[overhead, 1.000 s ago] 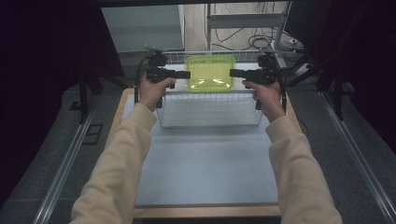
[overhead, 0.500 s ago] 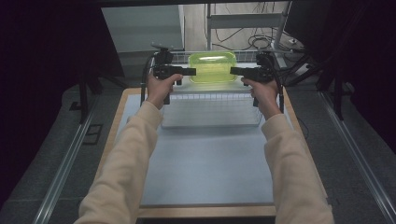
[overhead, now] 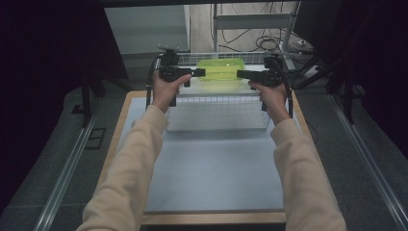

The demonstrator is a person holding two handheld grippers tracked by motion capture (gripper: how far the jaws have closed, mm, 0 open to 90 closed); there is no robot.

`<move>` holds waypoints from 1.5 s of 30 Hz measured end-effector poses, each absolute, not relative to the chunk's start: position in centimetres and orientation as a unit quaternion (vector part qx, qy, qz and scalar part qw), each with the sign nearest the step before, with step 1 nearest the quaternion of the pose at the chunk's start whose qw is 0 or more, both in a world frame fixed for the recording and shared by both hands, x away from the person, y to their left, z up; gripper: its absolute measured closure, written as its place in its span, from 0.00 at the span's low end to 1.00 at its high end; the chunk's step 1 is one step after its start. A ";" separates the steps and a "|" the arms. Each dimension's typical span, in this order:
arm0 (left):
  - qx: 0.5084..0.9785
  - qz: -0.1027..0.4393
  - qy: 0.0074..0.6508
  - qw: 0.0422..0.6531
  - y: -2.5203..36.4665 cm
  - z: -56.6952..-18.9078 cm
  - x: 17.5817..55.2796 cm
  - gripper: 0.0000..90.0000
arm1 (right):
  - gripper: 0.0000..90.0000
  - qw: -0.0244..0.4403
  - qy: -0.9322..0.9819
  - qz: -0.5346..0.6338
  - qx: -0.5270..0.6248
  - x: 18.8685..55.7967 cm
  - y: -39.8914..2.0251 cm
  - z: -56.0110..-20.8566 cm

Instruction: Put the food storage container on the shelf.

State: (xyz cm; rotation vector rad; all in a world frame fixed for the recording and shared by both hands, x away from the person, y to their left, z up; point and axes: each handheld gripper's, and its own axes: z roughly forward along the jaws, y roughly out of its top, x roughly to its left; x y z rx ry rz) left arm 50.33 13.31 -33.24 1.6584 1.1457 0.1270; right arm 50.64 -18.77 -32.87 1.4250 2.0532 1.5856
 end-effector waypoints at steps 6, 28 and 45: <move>0.701 0.085 0.462 0.537 14.4 -32.2 48.9 0.21 | 0.41 0.123 0.700 0.535 0.456 49.3 -19.2 -31.9; 0.732 0.109 0.403 0.538 15.9 -33.6 40.1 0.21 | 0.18 0.118 0.701 0.567 0.417 42.8 -22.2 -32.4; 0.757 0.067 0.390 0.520 17.5 -43.4 29.7 0.21 | 0.19 0.103 0.758 0.531 0.365 33.3 -24.0 -42.3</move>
